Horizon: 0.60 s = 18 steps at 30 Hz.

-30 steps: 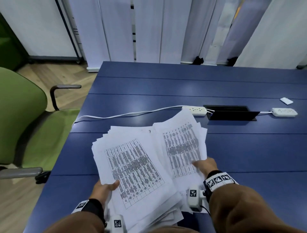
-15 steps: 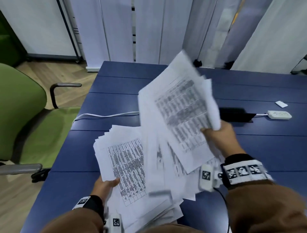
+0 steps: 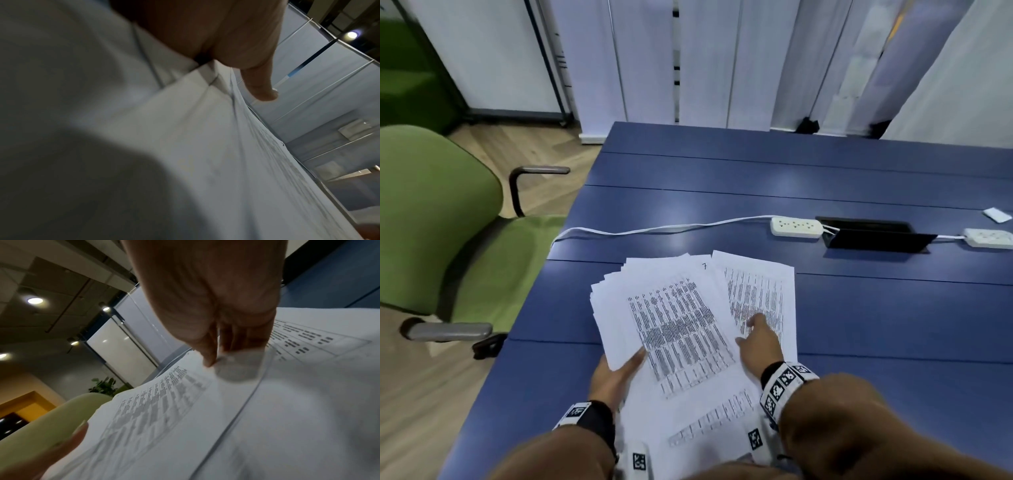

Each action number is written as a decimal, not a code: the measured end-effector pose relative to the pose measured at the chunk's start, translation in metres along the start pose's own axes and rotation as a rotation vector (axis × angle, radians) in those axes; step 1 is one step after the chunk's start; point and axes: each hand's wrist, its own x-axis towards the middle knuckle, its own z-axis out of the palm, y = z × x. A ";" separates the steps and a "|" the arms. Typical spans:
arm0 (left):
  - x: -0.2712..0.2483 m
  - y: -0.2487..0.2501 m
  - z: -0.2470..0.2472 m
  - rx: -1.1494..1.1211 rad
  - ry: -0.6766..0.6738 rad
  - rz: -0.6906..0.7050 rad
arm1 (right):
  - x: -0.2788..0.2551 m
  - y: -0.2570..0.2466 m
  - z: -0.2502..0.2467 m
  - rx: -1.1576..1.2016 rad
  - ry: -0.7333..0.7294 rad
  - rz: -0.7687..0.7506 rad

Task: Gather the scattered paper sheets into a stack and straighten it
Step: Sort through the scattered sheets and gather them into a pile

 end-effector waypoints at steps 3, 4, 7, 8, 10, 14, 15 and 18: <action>0.005 -0.005 0.001 0.036 -0.017 -0.009 | -0.003 -0.001 0.006 -0.053 -0.218 -0.081; 0.008 -0.007 -0.001 0.014 -0.020 -0.034 | -0.001 -0.002 0.005 -0.071 -0.203 -0.094; 0.011 -0.008 -0.009 -0.015 0.015 -0.120 | 0.009 0.008 -0.008 -0.336 0.093 0.094; 0.013 -0.011 -0.014 -0.009 0.032 -0.124 | 0.013 0.016 -0.015 -0.396 0.156 0.204; 0.011 -0.010 -0.026 0.003 0.073 -0.136 | 0.018 0.030 -0.028 -0.434 0.203 0.355; 0.011 -0.009 -0.066 0.026 0.244 -0.166 | 0.042 0.040 -0.030 -0.125 0.170 0.474; 0.014 -0.012 -0.076 0.037 0.270 -0.170 | 0.044 0.038 -0.032 -0.044 0.136 0.503; 0.019 -0.016 -0.091 0.108 0.308 -0.186 | 0.045 0.038 -0.041 -0.205 0.092 0.542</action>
